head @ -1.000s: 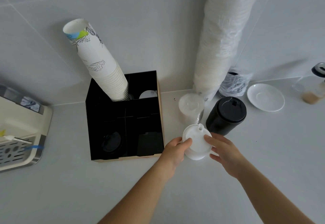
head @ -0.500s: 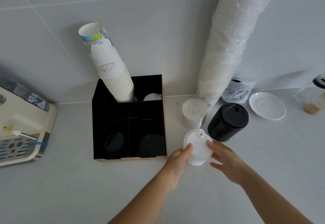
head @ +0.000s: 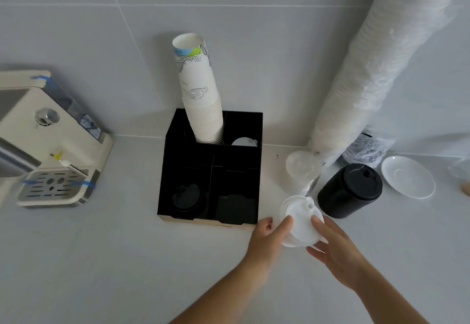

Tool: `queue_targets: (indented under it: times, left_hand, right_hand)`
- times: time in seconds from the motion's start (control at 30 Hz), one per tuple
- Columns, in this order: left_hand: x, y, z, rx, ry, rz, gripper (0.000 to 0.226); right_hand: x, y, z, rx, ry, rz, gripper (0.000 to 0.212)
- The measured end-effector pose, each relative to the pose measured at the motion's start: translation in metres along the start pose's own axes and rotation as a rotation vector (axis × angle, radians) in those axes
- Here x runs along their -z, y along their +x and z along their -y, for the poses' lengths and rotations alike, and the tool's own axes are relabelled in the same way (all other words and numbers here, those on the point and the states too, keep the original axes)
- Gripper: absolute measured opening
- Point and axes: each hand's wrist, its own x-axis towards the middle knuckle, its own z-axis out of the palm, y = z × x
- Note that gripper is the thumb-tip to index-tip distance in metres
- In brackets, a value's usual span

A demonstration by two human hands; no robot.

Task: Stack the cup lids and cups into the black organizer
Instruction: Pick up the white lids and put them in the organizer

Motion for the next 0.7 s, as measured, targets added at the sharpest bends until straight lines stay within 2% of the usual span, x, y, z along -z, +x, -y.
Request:
queue_targets:
  times: [0.2,0.33,0.5,0.7]
  left_hand:
    - [0.01,-0.01,-0.013,-0.109,-0.062,-0.067,0.085]
    - [0.025,-0.018,-0.038,-0.221,-0.146,-0.016,0.062]
    - [0.047,-0.02,-0.073,-0.299,-0.182,-0.024,0.067]
    - [0.066,-0.014,-0.111,-0.343,-0.225,-0.049,0.071]
  right_hand:
    - [-0.022,-0.004,0.024,0.089,-0.039,0.039,0.056]
    - [-0.035,-0.002,0.044,0.14,-0.08,0.076,0.074]
    - [-0.059,0.007,0.077,0.176,-0.131,0.152,0.084]
    - [-0.086,0.028,0.119,0.201,-0.159,0.145,0.059]
